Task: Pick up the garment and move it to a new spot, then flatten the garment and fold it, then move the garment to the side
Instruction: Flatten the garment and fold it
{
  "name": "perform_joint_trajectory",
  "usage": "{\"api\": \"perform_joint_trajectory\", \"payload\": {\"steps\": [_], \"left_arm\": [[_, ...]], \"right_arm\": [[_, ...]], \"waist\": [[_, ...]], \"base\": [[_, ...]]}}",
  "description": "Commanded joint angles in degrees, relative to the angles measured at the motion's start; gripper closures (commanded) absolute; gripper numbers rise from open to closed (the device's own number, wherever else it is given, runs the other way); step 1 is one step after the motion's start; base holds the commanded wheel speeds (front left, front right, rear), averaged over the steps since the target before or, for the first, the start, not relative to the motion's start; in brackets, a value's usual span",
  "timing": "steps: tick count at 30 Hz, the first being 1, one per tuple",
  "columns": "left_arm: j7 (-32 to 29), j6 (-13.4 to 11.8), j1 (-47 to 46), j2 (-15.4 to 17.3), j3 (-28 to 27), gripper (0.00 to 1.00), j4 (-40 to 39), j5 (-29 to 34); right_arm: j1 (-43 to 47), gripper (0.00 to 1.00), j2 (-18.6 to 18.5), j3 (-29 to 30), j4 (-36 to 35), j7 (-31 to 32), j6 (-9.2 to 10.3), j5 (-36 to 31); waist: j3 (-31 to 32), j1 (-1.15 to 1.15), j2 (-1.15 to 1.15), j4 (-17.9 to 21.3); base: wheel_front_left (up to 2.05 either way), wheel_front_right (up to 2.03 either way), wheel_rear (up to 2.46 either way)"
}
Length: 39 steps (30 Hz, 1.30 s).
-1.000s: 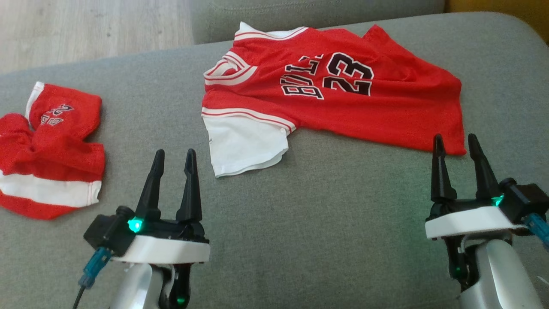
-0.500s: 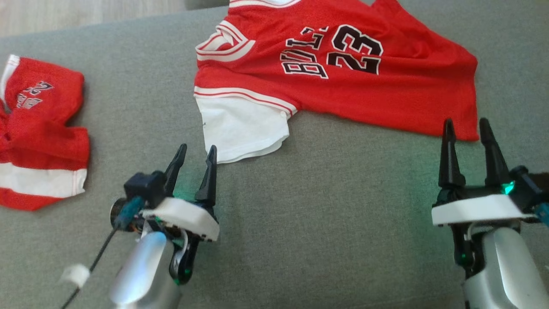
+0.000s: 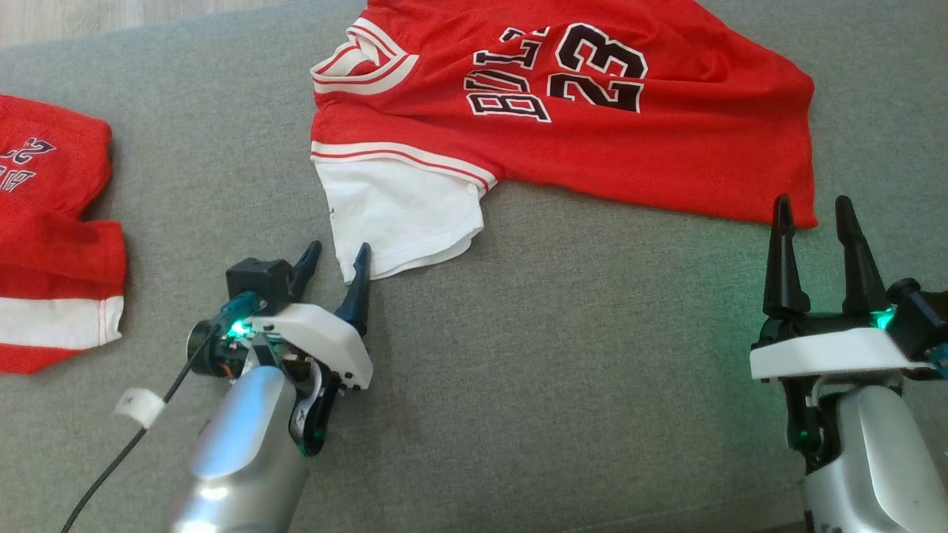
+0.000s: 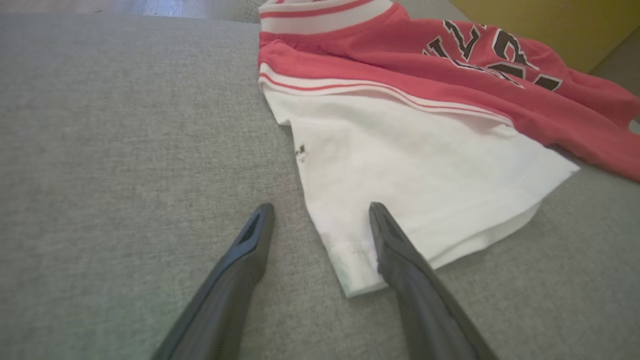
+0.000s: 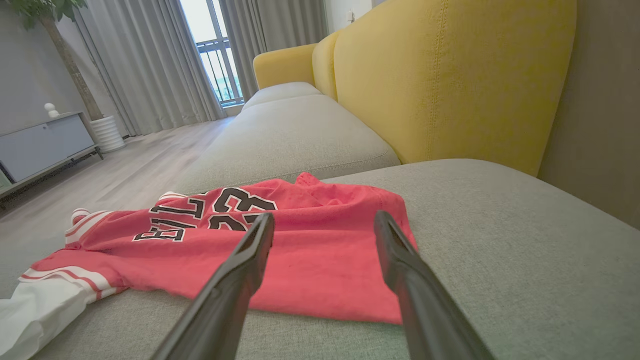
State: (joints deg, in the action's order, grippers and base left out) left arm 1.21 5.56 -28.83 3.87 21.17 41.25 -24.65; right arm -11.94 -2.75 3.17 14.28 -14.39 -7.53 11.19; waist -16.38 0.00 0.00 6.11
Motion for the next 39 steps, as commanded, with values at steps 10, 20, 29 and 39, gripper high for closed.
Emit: {"api": "perform_joint_trajectory", "payload": {"steps": [10,20,29,39], "left_arm": [[-1.77,1.31,0.31,0.15,2.54,1.0,2.05,-0.97],[9.81,1.41,1.22,-0.04,-0.78,1.0,-2.96,-4.2],[13.62,0.89,3.64,0.06,-4.16,1.0,-10.87,-4.27],[13.77,1.32,6.67,-0.46,-4.16,1.0,-15.16,-4.16]], "right_arm": [[-2.26,0.0,-0.13,-0.94,-0.76,-0.61,0.04,0.66],[-3.05,0.0,-0.13,0.98,3.51,-0.14,0.04,-1.67],[-7.01,0.0,-0.13,9.59,13.89,4.26,0.04,-5.84],[-12.39,0.0,-0.13,15.22,30.44,5.7,0.04,-4.92]], "waist": [[0.78,0.0,0.0,0.0],[2.9,0.0,0.0,-2.52],[3.89,0.0,0.0,-6.01],[4.24,0.0,0.0,-8.29]], "base": [[0.0,0.0,0.0],[0.0,0.0,0.0],[0.0,0.0,0.0],[0.0,0.0,0.0]]}}
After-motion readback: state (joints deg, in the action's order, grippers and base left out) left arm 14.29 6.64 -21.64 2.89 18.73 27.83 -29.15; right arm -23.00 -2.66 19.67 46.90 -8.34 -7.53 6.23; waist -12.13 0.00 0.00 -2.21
